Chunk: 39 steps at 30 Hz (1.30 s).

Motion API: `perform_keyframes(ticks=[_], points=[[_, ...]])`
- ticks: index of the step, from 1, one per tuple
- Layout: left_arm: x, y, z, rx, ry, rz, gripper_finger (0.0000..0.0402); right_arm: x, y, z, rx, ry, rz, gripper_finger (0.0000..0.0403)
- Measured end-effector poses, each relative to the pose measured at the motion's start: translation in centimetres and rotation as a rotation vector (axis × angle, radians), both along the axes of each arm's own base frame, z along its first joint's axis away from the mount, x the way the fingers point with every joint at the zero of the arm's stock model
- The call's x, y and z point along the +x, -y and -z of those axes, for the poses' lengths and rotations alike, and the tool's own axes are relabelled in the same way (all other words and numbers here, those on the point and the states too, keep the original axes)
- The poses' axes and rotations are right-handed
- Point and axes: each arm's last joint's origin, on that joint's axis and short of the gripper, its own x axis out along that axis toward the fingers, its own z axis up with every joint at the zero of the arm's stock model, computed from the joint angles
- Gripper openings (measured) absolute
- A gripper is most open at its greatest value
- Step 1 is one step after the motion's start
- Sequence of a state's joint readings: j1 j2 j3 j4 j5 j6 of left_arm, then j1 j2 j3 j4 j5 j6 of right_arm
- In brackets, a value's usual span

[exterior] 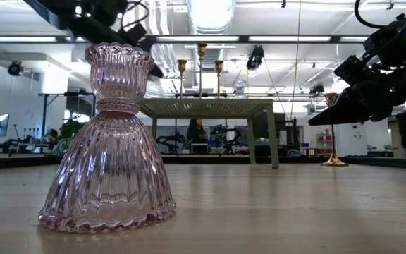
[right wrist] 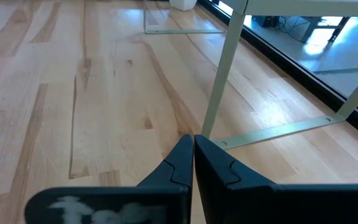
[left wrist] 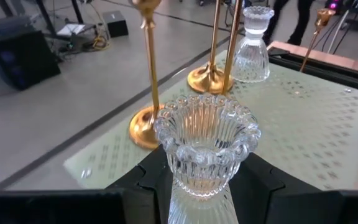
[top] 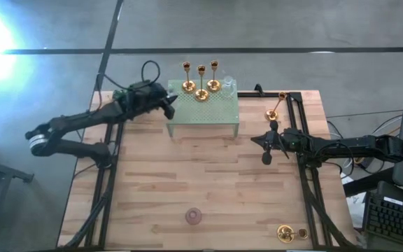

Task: Pick & Place candle stick holders
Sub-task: Put the transparent glass candle holder on the shelf

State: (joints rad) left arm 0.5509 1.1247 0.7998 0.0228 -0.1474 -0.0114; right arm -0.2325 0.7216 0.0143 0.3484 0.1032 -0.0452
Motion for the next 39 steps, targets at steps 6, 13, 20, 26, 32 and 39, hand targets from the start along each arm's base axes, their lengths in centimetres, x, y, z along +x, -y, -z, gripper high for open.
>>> perform_keyframes(ticks=[6, 13, 20, 26, 32, 39], points=[[1.6, -2.1, 0.8, 0.034, -0.019, -0.011, 0.0125, 0.0, 0.0, 0.0, 0.0, 0.0, 0.0, 0.0008], [1.7, -3.5, 1.7, 0.04, 0.01, -0.032, 0.0125, 0.0, 0.0, 0.0, 0.0, 0.0, 0.0, 0.0008], [1.6, -4.4, 2.3, 0.034, -0.001, -0.058, 0.0125, 0.0, 0.0, 0.0, 0.0, 0.0, 0.0, 0.0008], [1.8, -5.1, 3.1, 0.039, 0.007, -0.074, 0.0125, 0.0, 0.0, 0.0, 0.0, 0.0, 0.0, 0.0008], [1.8, -5.2, 3.7, 0.03, 0.017, -0.078, 0.0125, 0.0, 0.0, 0.0, 0.0, 0.0, 0.0, 0.0008], [1.5, -5.1, 3.6, 0.024, 0.015, -0.073, 0.0125, 0.0, 0.0, 0.0, 0.0, 0.0, 0.0, 0.0008]])
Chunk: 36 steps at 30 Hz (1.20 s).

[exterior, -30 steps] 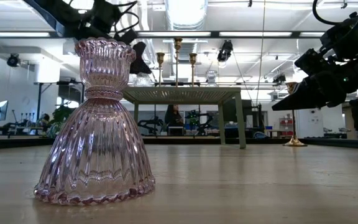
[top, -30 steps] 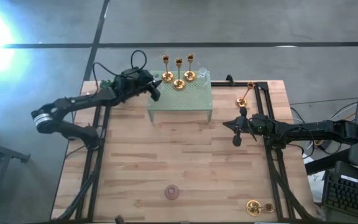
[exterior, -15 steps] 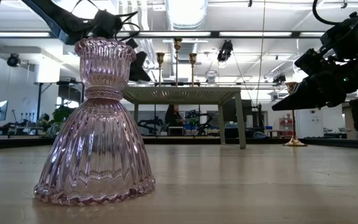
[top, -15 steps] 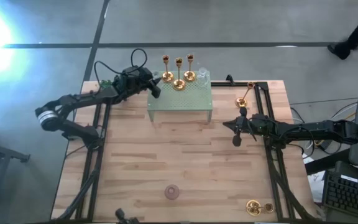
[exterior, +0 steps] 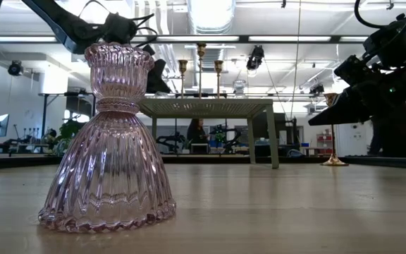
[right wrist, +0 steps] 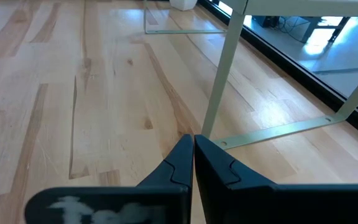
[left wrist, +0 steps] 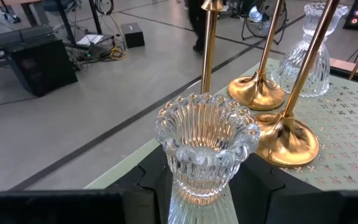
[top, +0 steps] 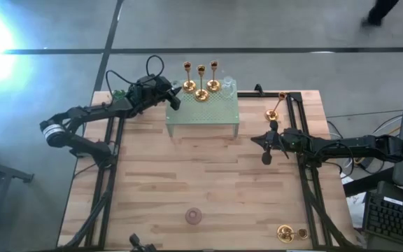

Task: Pick & Place candle stick holders
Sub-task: Put the transparent glass candle holder on the shelf

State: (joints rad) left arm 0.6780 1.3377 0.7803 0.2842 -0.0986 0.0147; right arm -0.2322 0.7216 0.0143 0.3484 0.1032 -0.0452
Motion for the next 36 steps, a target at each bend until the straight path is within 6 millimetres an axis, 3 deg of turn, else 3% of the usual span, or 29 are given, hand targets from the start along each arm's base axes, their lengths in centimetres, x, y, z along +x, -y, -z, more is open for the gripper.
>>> perform_keyframes(ticks=[18, 26, 31, 36], points=[[-0.08, -0.05, 0.08, 0.009, -0.015, 0.002, 0.0128, 0.0, 0.0, 0.0, 0.0, 0.0, 0.0, 0.0008], [-0.16, -0.04, 0.64, -0.01, -0.049, -0.004, 0.0264, 0.0, 0.0, 0.0, 0.0, 0.0, 0.0, 0.0008], [-0.14, -0.05, 0.57, -0.008, -0.038, -0.005, 0.0297, 0.0, 0.0, 0.0, 0.0, 0.0, 0.0, 0.0008], [-0.28, 0.09, 0.08, 0.004, -0.016, 0.0, 0.0303, 0.0, 0.0, 0.0, 0.0, 0.0, 0.0, 0.0008]])
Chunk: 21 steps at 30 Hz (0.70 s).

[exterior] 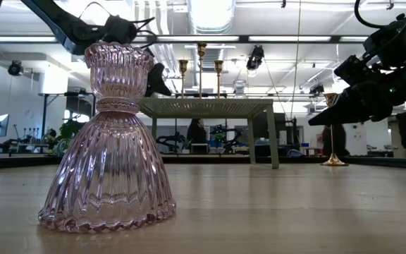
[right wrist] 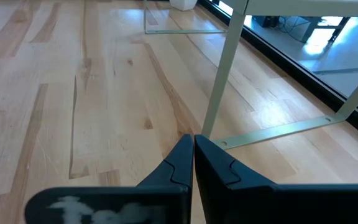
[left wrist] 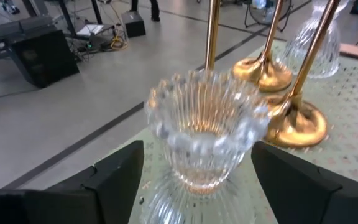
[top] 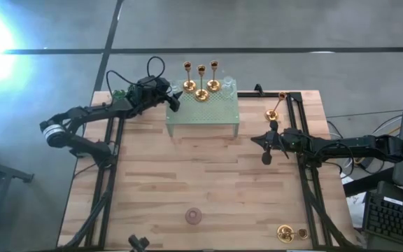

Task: Pick & Place candle stick holders
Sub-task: Put the transparent glass candle holder on the shelf, then put the pink glass candle holder on the shelf

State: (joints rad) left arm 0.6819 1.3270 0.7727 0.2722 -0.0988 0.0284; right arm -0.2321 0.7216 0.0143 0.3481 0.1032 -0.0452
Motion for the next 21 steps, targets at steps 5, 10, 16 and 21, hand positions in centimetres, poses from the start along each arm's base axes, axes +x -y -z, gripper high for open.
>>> perform_keyframes(ticks=[5, 10, 16, 21], points=[[-0.5, 0.5, -1.1, 0.021, 0.027, 0.002, 0.0302, 0.0, 0.0, 0.0, 0.0, 0.0, 0.0, 0.0008], [-1.8, 1.5, -1.9, -0.013, -0.005, 0.0, 0.0304, 0.0, 0.0, 0.0, 0.0, 0.001, 0.0, 0.0008], [-3.9, 3.5, -2.7, -0.16, -0.019, 0.038, 0.0304, 0.0, 0.0, 0.0, 0.0, 0.0, 0.0, 0.0008], [-5.4, 5.9, -3.6, -0.319, 0.033, 0.252, 0.0302, 0.0, 0.0, 0.0, 0.0, 0.0, 0.0, 0.0008]])
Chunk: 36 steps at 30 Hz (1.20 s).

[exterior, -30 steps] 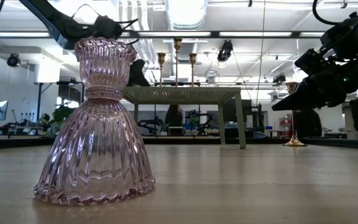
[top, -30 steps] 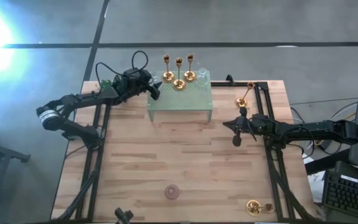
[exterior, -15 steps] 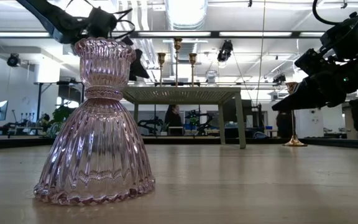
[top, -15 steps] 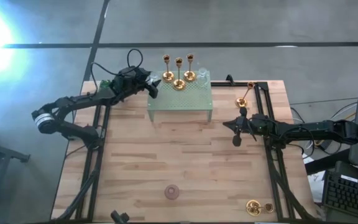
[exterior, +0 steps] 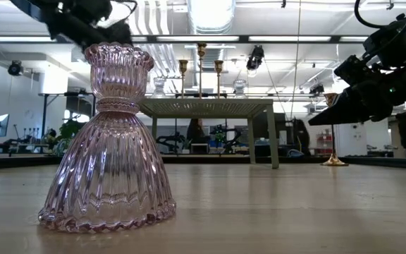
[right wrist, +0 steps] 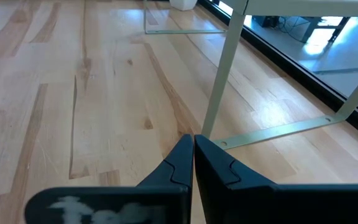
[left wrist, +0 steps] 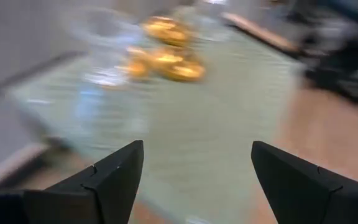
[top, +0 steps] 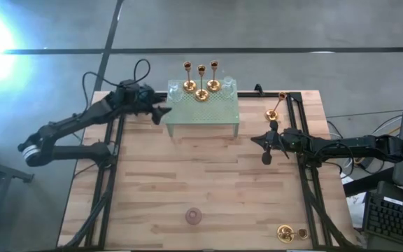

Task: Pick & Place candle stick holders
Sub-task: Put the pink glass candle holder on the shelf

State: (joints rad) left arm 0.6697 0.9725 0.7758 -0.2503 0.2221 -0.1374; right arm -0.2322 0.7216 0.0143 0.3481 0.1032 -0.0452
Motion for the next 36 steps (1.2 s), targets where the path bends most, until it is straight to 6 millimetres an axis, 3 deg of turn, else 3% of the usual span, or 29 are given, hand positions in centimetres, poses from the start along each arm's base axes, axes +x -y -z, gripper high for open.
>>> perform_keyframes(ticks=[4, 10, 19, 26, 31, 36], points=[[-0.6, 2.3, -0.8, -0.083, 0.055, 0.226, 0.0298, 0.0, 0.0, 0.0, 0.0, 0.0, 0.0, 0.0008], [-0.4, 6.3, -0.8, -0.125, 0.053, 0.412, 0.0297, 0.0, 0.0, 0.0, 0.0, 0.001, 0.0, 0.0008], [0.6, 13.1, 3.1, -0.19, -0.063, 0.482, 0.0297, 0.0, 0.0, 0.0, 0.0, 0.0, 0.0, 0.0008], [0.0, 18.1, 5.1, -0.182, -0.011, 0.517, 0.0295, 0.0, 0.0, 0.0, 0.0, 0.0, 0.0, 0.0008], [-0.7, 20.5, 6.9, -0.144, 0.096, 0.545, 0.0293, 0.0, 0.0, 0.0, 0.0, 0.001, 0.0, 0.0008], [-1.1, 21.8, 9.5, -0.112, 0.16, 0.582, 0.0293, 0.0, 0.0, 0.0, 0.0, 0.0, 0.0, 0.0008]])
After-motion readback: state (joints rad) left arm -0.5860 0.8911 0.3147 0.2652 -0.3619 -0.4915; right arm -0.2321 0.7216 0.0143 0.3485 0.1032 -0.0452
